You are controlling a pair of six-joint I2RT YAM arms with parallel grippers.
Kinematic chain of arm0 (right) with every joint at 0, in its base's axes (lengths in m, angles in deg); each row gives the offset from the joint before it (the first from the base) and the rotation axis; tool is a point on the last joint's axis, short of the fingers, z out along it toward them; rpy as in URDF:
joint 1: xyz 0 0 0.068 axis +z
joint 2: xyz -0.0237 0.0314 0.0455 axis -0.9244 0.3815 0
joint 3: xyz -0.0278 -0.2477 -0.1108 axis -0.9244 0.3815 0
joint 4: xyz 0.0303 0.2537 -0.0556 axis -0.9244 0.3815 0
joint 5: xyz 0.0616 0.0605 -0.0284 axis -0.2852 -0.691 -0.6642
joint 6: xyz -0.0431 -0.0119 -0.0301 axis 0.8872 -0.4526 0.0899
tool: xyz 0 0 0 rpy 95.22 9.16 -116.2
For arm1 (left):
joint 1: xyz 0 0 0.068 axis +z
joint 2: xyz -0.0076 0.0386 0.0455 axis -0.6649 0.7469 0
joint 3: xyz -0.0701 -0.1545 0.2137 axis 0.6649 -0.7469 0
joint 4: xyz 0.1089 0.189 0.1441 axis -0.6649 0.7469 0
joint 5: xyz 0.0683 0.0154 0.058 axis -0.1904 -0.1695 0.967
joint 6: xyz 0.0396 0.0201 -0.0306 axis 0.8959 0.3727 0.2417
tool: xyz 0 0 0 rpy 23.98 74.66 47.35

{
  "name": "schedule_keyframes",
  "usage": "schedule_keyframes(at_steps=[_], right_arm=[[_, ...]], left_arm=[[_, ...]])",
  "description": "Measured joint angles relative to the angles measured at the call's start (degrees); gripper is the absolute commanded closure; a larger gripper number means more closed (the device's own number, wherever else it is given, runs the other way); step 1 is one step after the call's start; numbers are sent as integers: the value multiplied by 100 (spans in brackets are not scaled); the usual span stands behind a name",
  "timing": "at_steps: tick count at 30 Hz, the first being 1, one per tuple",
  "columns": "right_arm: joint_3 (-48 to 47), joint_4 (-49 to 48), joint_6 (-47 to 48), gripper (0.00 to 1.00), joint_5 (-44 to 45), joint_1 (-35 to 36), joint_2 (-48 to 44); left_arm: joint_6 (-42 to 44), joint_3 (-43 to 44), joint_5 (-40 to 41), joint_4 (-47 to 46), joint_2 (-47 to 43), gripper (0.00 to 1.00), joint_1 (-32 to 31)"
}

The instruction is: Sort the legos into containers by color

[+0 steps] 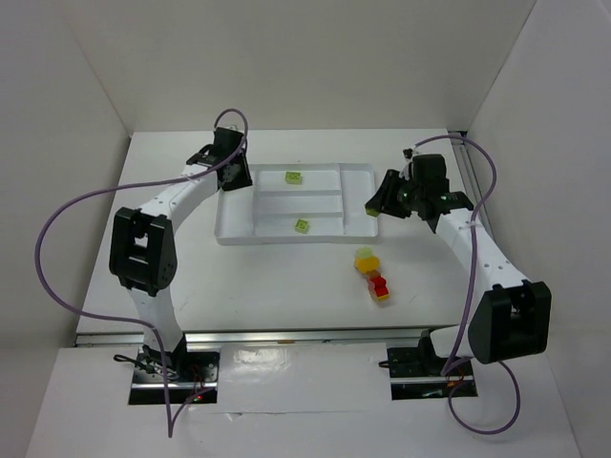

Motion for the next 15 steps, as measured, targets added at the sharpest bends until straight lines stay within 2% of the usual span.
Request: schedule_keyframes(at_steps=[3, 6, 11, 15], right_arm=[[-2, 0, 0, 76, 11, 13, 37], [0, 4, 0, 76, 22, 57, 114], [-4, 44, 4, 76, 57, 118, 162], [-9, 94, 11, 76, 98, 149, 179]], left_arm=[[11, 0, 48, 103, 33, 100, 15], [52, 72, 28, 94, 92, 100, -229], [72, 737, -155, 35, 774, 100, -734], [61, 970, -352, 57, 1276, 100, -837]])
